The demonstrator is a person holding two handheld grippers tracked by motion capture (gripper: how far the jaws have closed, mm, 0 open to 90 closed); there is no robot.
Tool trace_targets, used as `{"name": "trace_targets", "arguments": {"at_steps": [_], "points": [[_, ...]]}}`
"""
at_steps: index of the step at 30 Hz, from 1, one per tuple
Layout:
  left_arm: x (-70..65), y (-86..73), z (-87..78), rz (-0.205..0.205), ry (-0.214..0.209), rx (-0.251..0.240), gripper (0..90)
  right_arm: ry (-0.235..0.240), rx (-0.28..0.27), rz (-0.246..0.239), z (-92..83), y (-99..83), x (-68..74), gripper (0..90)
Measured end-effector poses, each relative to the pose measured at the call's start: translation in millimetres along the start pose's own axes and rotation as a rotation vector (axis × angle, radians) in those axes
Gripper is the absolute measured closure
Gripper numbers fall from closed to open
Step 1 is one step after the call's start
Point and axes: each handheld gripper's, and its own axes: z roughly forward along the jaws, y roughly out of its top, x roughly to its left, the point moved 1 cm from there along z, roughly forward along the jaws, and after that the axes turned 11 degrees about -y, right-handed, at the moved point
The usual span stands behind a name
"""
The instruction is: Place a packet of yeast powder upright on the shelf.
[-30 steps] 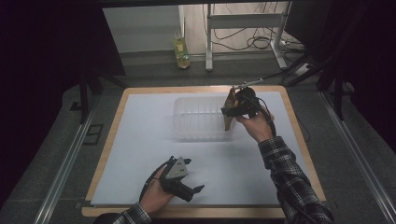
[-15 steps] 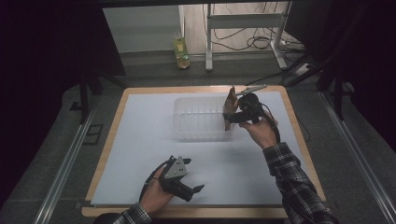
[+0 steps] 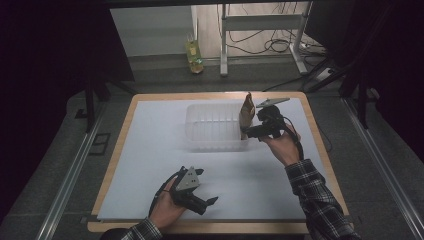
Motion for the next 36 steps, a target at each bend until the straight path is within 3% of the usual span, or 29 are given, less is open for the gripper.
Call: {"name": "trace_targets", "arguments": {"at_steps": [17,36], "points": [[0.4,-0.6,1.4,0.005,0.002,0.009,0.0,0.017,-0.018,-0.046,-11.6,-16.9,8.7,9.7],[-0.5,-0.8,2.7,0.007,-0.002,0.012,0.0,0.040,-0.021,-0.156,-27.8,-43.1,28.5,3.1]]}}
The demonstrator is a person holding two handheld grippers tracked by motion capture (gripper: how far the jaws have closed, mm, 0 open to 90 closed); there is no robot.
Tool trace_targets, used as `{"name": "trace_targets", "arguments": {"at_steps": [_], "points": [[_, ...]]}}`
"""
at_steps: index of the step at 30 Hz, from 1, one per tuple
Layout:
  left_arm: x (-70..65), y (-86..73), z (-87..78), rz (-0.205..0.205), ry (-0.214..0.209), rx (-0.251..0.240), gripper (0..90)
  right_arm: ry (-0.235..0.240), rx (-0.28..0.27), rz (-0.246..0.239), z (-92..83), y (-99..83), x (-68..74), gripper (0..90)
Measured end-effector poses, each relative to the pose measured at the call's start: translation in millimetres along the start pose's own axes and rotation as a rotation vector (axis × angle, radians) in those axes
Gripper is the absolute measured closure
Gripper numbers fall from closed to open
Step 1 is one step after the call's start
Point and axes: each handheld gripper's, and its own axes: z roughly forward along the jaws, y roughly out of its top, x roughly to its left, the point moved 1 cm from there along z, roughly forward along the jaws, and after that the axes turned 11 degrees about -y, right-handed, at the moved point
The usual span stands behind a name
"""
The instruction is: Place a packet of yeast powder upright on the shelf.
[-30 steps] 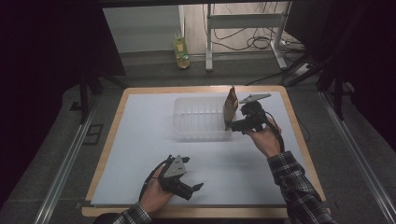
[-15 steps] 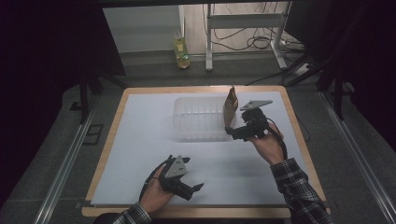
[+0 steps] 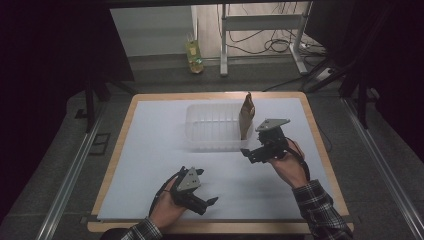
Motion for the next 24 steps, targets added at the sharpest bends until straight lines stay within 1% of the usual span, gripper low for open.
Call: {"name": "trace_targets", "arguments": {"at_steps": [7,9,11,13,17,20,24], "points": [[0.0,-0.1,0.0,-0.001,-0.001,0.001,0.0,0.016,-0.023,0.025,-0.3,-15.4,-0.3,2.9],[-0.1,-0.1,0.0,0.000,-0.001,0.002,0.0,0.023,-0.025,0.020,-0.5,-18.7,-0.4,2.9],[-0.1,-0.1,0.0,0.000,-0.001,0.002,0.0,0.015,-0.032,0.011,-1.4,-21.0,-0.2,3.0],[-0.1,-0.1,-0.1,0.001,0.000,0.002,0.0,0.021,-0.036,0.012,-2.6,-23.3,0.1,2.9],[-0.1,-0.1,-0.5,0.001,0.000,0.002,0.0,0.024,-0.030,0.010,-3.2,-27.5,1.7,2.9],[0.1,-0.1,-0.8,0.002,0.000,0.001,0.0,0.026,-0.031,0.000,-3.7,-31.3,3.3,2.9],[0.4,-0.1,-1.1,0.001,0.001,0.001,0.0,0.037,-0.032,0.005,-2.7,-35.4,5.3,2.9]]}}
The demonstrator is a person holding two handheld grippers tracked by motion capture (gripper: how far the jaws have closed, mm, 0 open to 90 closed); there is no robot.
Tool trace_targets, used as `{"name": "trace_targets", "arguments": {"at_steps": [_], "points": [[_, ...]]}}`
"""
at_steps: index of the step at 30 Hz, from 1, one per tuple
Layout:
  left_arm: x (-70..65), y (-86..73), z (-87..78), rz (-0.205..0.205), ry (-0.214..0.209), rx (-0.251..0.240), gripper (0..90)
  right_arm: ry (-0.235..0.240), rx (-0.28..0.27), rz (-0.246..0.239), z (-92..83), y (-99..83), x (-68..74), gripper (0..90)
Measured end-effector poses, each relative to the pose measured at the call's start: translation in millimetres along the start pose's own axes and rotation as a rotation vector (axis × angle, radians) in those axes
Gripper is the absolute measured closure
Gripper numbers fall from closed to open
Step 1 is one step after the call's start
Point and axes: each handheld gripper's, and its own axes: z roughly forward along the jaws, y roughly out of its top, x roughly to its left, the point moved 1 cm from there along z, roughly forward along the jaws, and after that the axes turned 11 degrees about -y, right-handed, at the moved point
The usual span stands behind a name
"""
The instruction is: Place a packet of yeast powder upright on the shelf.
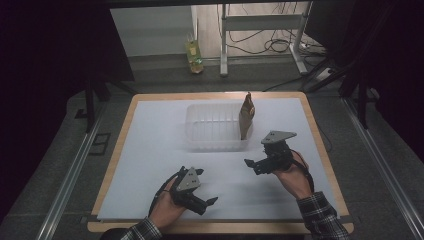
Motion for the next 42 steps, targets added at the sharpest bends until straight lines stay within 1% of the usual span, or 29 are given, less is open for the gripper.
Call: {"name": "trace_targets", "arguments": {"at_steps": [5,6,8,13,15,19,20,22,24,30,42], "points": [[1.0,-0.5,-0.6,-0.003,0.004,0.000,0.0,0.006,0.010,-0.006,1.2,-4.8,2.6,1.6],[1.3,-0.7,-0.8,-0.005,0.005,0.001,0.0,0.015,0.002,0.000,1.0,-6.9,3.0,0.7],[1.6,-1.0,-0.8,-0.005,0.007,0.003,0.0,0.021,0.005,0.005,0.9,-8.0,3.0,0.2],[3.0,-1.5,-1.0,-0.008,0.006,0.004,0.0,0.047,-0.001,0.010,-0.4,-12.2,4.4,0.0],[3.6,-1.9,-1.1,-0.009,0.009,0.006,0.0,0.049,0.001,0.007,-0.7,-13.9,5.2,0.0],[5.1,-2.5,-1.7,-0.013,0.017,0.009,0.0,0.056,0.015,0.005,-2.0,-18.8,6.4,0.0],[5.3,-2.5,-1.7,-0.013,0.018,0.009,0.0,0.058,0.026,0.001,-2.9,-20.4,6.6,0.0],[6.0,-2.6,-1.7,-0.025,0.015,0.009,0.0,0.058,0.030,-0.006,-4.3,-22.6,7.0,0.0],[6.4,-2.9,-1.3,-0.028,0.017,0.012,0.0,0.061,0.031,-0.007,-6.4,-24.6,7.5,0.0],[7.6,-3.3,-1.4,-0.029,0.025,0.017,0.1,0.060,-0.002,-0.002,-15.7,-29.3,7.5,0.0],[8.7,-3.5,-2.2,-0.033,0.029,0.012,0.2,0.049,-0.020,0.012,-29.2,-45.3,4.1,0.0]]}}
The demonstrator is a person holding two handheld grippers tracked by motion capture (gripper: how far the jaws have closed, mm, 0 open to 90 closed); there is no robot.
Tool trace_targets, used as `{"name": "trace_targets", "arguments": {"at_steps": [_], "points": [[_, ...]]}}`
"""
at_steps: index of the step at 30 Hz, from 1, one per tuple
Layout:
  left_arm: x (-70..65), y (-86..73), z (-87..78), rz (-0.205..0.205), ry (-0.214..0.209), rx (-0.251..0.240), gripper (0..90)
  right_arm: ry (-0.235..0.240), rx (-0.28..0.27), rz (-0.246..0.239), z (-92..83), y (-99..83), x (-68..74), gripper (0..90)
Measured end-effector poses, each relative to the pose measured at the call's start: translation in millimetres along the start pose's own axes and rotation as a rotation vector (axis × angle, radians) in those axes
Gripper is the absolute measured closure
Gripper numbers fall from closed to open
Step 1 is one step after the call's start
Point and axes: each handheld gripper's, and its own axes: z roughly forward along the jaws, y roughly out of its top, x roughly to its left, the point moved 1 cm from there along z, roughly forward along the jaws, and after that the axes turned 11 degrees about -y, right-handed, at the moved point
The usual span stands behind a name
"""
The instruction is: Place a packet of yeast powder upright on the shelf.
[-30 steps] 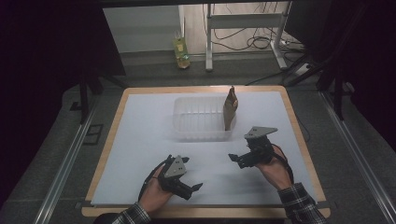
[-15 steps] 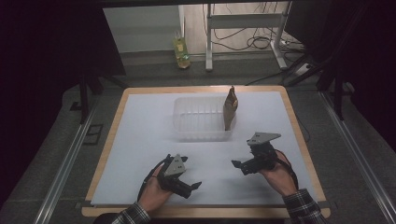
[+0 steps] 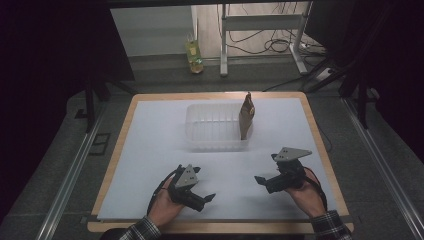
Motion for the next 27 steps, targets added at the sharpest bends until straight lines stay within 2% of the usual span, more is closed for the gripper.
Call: {"name": "trace_targets", "arguments": {"at_steps": [7,11,27], "points": [[0.3,-0.3,-0.1,0.000,0.001,0.000,0.2,-0.010,0.003,0.008,-6.0,-8.0,-1.5,0.0],[0.2,-0.4,0.2,0.003,0.003,0.003,0.2,-0.030,0.013,-0.004,-8.8,-11.6,-2.5,0.0],[1.4,-1.3,0.3,-0.002,0.011,0.011,0.0,-0.052,0.024,0.031,-22.9,-30.0,-11.3,0.0]]}}
